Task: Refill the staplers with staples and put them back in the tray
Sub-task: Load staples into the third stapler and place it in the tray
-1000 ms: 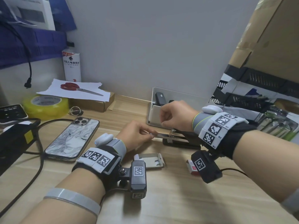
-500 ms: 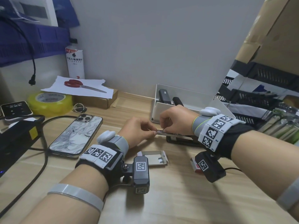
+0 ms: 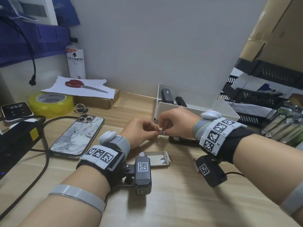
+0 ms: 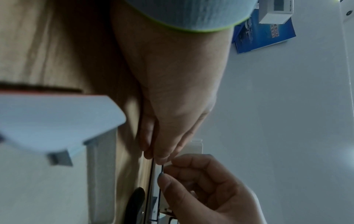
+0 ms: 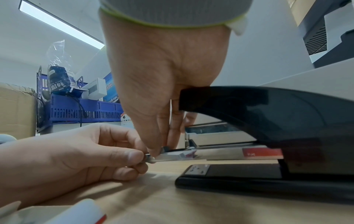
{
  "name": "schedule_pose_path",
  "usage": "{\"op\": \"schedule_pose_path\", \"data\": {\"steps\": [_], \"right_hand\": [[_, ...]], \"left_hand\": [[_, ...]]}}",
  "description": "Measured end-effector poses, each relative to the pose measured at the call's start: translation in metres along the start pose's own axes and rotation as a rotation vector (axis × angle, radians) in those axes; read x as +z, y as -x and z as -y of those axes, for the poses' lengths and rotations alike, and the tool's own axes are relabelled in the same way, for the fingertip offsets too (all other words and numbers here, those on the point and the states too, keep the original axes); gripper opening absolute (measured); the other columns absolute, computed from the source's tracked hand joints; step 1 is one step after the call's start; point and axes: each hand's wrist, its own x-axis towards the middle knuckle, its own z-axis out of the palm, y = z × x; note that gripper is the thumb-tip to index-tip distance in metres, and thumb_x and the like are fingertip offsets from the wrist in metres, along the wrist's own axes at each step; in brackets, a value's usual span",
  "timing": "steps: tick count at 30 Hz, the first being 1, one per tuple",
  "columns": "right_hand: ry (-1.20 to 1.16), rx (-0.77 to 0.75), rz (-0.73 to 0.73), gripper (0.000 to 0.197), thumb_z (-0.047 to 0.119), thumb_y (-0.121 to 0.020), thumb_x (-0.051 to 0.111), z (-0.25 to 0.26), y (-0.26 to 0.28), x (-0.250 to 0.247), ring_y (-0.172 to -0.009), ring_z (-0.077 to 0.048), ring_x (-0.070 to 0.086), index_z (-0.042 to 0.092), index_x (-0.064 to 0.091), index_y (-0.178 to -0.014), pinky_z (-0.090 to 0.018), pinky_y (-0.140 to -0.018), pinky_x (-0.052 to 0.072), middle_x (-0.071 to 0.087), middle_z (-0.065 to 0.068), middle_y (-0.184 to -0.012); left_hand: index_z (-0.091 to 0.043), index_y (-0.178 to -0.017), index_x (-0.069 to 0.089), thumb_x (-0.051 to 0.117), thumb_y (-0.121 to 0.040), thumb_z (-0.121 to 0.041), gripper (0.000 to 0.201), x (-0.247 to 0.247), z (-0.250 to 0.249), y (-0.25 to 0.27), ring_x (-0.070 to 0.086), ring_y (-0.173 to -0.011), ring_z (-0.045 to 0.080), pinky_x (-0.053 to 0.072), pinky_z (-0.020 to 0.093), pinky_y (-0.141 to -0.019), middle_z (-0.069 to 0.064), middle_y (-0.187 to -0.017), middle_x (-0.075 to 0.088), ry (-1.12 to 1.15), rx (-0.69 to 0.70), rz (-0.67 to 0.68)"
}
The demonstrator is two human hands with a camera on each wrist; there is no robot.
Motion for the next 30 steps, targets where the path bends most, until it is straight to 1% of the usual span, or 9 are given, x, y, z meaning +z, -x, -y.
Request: {"op": "schedule_pose_path", "data": {"steps": [6,9,12,14,17,20,23,27,30], "right_hand": [[0.05,-0.012,-0.039,0.014,0.023,-0.077,0.071,0.001,0.008,-0.005,-0.079,-0.011,0.067,0.023,0.069,-0.091,-0.03,-0.076,0.054,0.066,0.014,-0.077],[0.064,-0.105,-0.091,0.009,0.026,-0.077,0.07,0.011,0.023,-0.006,-0.078,-0.013,0.064,0.025,0.069,-0.086,-0.033,-0.074,0.053,0.069,0.01,-0.08],[0.035,-0.127,0.101,0.015,0.032,-0.073,0.07,0.027,0.041,-0.002,-0.075,-0.005,0.064,0.029,0.073,-0.088,-0.029,-0.075,0.054,0.071,0.012,-0.079],[0.081,-0.124,0.203,0.019,0.039,-0.073,0.071,0.033,0.047,0.005,-0.078,-0.005,0.064,0.032,0.073,-0.09,-0.029,-0.076,0.054,0.071,0.012,-0.083],[0.091,-0.145,0.206,0.016,0.04,-0.073,0.071,0.035,0.048,0.011,-0.08,-0.006,0.062,0.034,0.071,-0.088,-0.031,-0.077,0.054,0.07,0.013,-0.085],[0.079,-0.158,0.175,0.015,0.037,-0.072,0.07,0.038,0.048,0.01,-0.081,-0.008,0.06,0.034,0.071,-0.086,-0.033,-0.076,0.053,0.067,0.012,-0.088],[0.04,-0.171,0.134,0.017,0.032,-0.073,0.071,0.041,0.047,0.01,-0.081,-0.009,0.06,0.031,0.072,-0.09,-0.033,-0.077,0.053,0.067,0.012,-0.09],[0.015,-0.178,0.114,0.021,0.032,-0.077,0.07,0.049,0.042,0.019,-0.082,-0.01,0.063,0.033,0.074,-0.097,-0.025,-0.068,0.051,0.071,0.012,-0.09],[-0.001,-0.211,0.089,0.02,0.033,-0.076,0.07,0.054,0.036,0.031,-0.079,-0.013,0.06,0.031,0.074,-0.095,-0.029,-0.067,0.052,0.069,0.011,-0.089]], "left_hand": [[-0.018,-0.081,0.076,0.08,-0.08,-0.008,0.011,0.0,-0.002,0.001,0.071,-0.075,0.012,0.059,0.033,-0.084,0.008,-0.085,0.079,0.029,0.013,0.006],[-0.018,-0.08,0.075,0.081,-0.079,-0.006,0.014,0.0,-0.002,0.001,0.072,-0.077,0.016,0.06,0.036,-0.086,0.011,-0.088,0.079,0.046,0.012,0.022],[-0.016,-0.083,0.075,0.082,-0.077,-0.008,0.012,0.0,0.0,0.0,0.076,-0.089,0.03,0.059,0.047,-0.091,0.012,-0.09,0.079,0.06,0.005,0.034],[-0.012,-0.086,0.074,0.082,-0.079,-0.008,0.011,0.001,0.0,0.0,0.075,-0.089,0.031,0.058,0.05,-0.091,0.014,-0.09,0.079,0.069,-0.002,0.033],[-0.009,-0.087,0.074,0.08,-0.08,-0.007,0.01,0.002,-0.001,0.001,0.075,-0.084,0.028,0.059,0.05,-0.09,0.017,-0.091,0.078,0.076,-0.006,0.04],[-0.01,-0.087,0.073,0.078,-0.082,-0.006,0.008,0.001,-0.002,0.001,0.071,-0.079,0.02,0.06,0.045,-0.086,0.017,-0.09,0.077,0.068,0.003,0.05],[-0.004,-0.092,0.073,0.076,-0.085,-0.005,0.008,0.002,-0.003,0.002,0.07,-0.078,0.016,0.058,0.028,-0.077,0.018,-0.093,0.077,0.061,0.02,0.052],[-0.004,-0.094,0.074,0.077,-0.084,-0.007,0.011,-0.002,-0.003,0.002,0.071,-0.085,0.019,0.058,0.037,-0.087,0.017,-0.097,0.077,0.068,0.021,0.062],[-0.007,-0.096,0.075,0.075,-0.084,-0.003,0.013,-0.006,-0.003,0.004,0.071,-0.087,0.014,0.055,0.026,-0.08,0.014,-0.1,0.078,0.09,-0.004,0.091]]}}
